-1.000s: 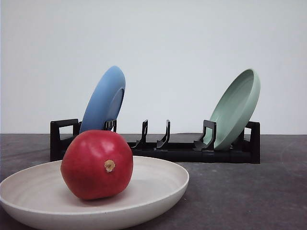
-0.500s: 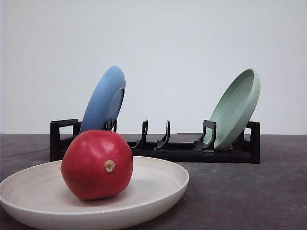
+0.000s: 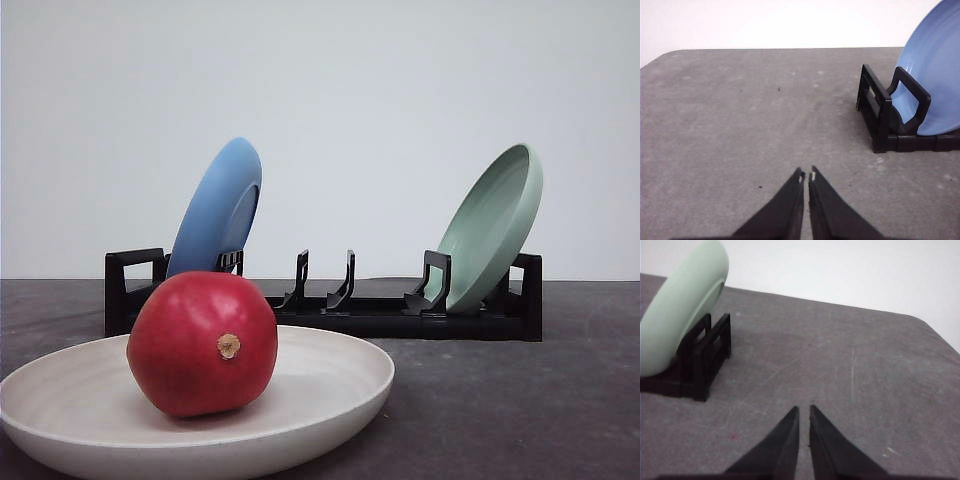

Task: Place pomegranate in white plate

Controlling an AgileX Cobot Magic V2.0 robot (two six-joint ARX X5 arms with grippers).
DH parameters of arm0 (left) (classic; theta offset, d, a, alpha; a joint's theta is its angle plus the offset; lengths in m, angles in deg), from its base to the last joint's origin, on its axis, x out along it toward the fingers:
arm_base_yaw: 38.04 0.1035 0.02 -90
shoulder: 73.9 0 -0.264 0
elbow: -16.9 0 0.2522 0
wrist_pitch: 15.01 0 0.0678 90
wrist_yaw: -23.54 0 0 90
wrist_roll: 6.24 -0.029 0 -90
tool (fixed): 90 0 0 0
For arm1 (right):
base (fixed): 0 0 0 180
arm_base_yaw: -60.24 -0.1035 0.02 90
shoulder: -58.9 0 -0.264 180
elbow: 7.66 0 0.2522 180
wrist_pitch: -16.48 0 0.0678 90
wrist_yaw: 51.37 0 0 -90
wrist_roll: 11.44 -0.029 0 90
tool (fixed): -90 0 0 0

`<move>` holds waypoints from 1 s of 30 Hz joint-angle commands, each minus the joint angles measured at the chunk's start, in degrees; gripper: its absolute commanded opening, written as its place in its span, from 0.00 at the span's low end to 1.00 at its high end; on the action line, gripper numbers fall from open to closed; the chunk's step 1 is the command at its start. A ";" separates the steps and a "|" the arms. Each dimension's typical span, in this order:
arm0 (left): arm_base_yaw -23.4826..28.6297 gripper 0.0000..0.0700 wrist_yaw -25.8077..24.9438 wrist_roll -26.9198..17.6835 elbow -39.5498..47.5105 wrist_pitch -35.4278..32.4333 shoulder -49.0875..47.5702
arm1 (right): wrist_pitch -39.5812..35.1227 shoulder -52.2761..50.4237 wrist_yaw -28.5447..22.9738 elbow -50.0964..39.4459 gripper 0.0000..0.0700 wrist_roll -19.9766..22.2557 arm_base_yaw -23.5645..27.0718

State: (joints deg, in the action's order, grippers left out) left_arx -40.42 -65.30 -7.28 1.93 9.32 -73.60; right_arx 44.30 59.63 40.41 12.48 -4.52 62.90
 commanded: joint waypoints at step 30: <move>0.07 0.00 -0.13 -0.42 0.52 0.26 -0.13 | -3.53 -0.53 -1.20 -5.78 0.05 -3.91 -0.26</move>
State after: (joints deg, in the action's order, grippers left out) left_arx -40.42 -65.30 -7.28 1.93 9.32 -73.60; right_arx 41.08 59.24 39.44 7.38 -7.41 62.81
